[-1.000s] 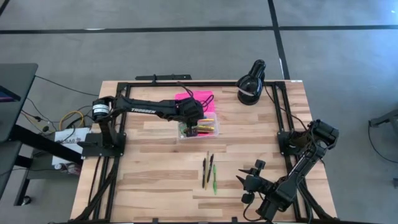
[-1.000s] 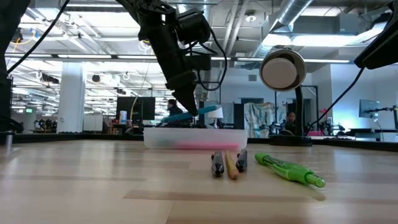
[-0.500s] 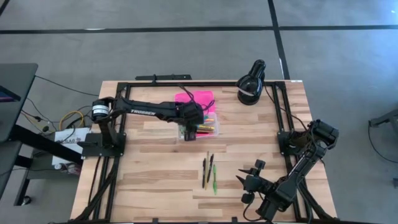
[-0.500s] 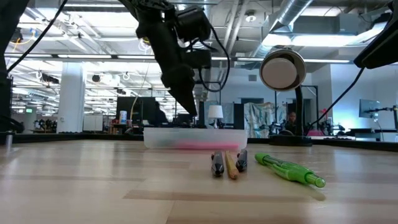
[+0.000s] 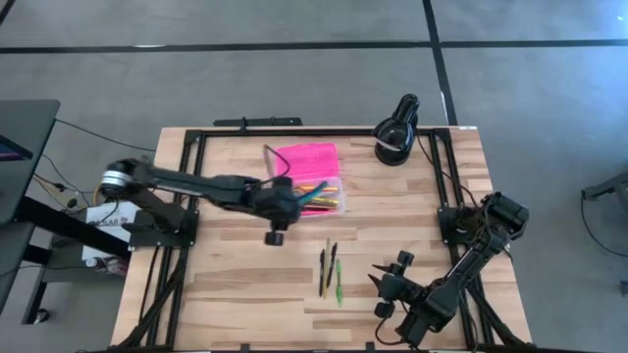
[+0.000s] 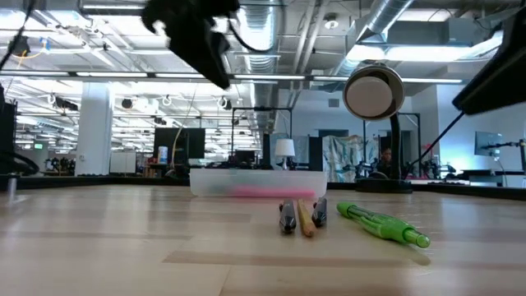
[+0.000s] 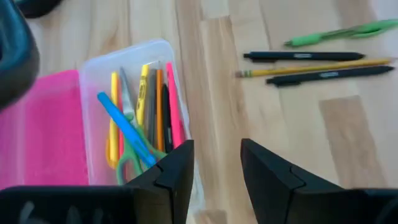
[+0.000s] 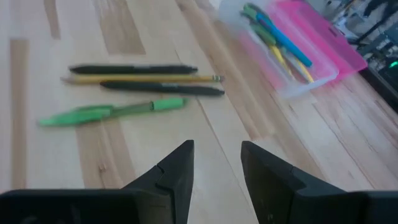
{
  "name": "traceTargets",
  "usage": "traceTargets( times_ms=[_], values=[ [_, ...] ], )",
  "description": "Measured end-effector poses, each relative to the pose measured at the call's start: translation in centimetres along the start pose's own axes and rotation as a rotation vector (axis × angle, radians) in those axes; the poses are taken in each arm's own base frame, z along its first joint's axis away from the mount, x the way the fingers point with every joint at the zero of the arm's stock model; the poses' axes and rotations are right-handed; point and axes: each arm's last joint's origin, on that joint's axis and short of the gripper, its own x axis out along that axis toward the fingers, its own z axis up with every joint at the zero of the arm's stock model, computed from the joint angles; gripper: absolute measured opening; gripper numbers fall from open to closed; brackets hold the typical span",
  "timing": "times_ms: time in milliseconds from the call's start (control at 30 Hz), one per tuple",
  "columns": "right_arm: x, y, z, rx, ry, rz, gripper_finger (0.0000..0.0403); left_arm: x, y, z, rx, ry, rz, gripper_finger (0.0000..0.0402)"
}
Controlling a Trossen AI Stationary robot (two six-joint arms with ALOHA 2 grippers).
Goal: Pick & place school supplies into a supply box
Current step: Put the green pen into the supply box
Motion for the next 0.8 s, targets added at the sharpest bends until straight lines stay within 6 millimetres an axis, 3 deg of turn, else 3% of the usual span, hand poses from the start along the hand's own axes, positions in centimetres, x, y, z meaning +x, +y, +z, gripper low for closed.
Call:
traceTargets(
  times_ms=[167,467,633,800],
  values=[
    [1.1,0.0,0.1,0.013,0.041,-0.017,0.0128,-2.9,-2.5,-3.6,-0.025,-0.176,0.019,0.0128],
    [3.7,0.3,2.2,0.107,0.04,0.015,0.0128,-4.6,-7.2,-12.0,-0.105,-0.456,0.016,0.0128],
    [5.0,0.9,3.7,0.125,0.051,0.123,0.0128,-4.8,-9.2,-15.1,-0.105,-0.591,0.027,0.0128],
    [5.9,0.9,4.7,0.152,0.069,0.185,0.0128,-4.9,-10.4,-16.6,-0.088,-0.653,0.103,0.0128]
  ],
)
